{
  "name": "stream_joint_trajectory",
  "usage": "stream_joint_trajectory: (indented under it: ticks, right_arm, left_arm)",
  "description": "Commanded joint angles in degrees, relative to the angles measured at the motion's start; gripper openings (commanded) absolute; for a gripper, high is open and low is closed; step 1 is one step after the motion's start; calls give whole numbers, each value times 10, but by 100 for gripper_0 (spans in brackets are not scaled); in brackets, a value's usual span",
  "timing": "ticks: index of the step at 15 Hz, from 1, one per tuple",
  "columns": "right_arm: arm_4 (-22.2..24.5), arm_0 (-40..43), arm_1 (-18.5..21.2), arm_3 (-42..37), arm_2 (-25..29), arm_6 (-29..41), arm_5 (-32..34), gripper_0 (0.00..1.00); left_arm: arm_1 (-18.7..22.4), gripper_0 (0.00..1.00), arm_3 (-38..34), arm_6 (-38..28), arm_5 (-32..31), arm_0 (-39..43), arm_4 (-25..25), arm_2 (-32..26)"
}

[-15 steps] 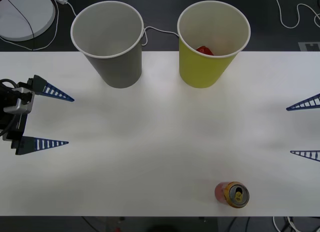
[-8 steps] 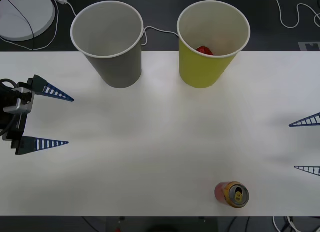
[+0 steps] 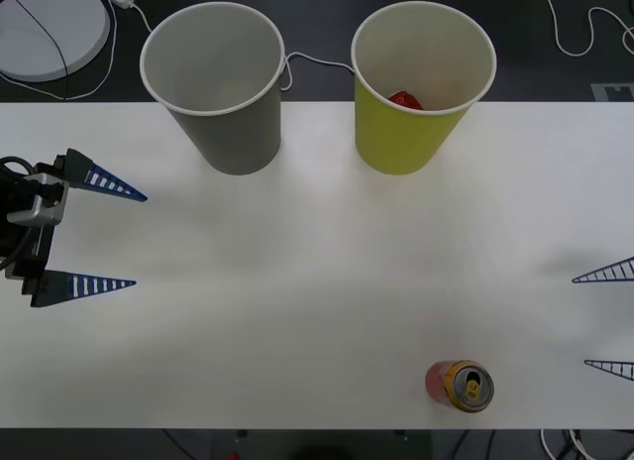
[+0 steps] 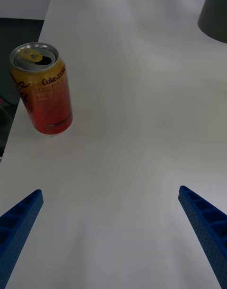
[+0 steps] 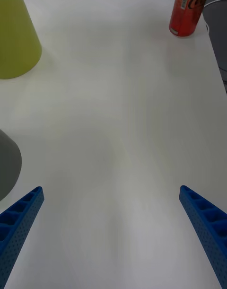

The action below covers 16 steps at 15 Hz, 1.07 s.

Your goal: Put the can into the green bin and the plastic bottle into the gray bin

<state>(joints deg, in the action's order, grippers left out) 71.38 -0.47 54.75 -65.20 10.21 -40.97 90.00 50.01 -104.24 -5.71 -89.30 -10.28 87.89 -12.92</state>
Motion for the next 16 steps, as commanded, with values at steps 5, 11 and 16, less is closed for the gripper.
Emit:
stream_joint_trajectory:
  ticks: [5,11,16]
  right_arm:
    - [-52,-1,0,85,-77,-99,0,100]
    - [-126,-2,-22,115,-156,-115,0,100]
    - [-126,-5,-65,121,-157,-117,0,100]
  left_arm:
    - [0,100,0,0,0,0,0,0]
    - [0,100,0,0,0,0,0,0]
    - [0,100,0,0,0,0,0,0]
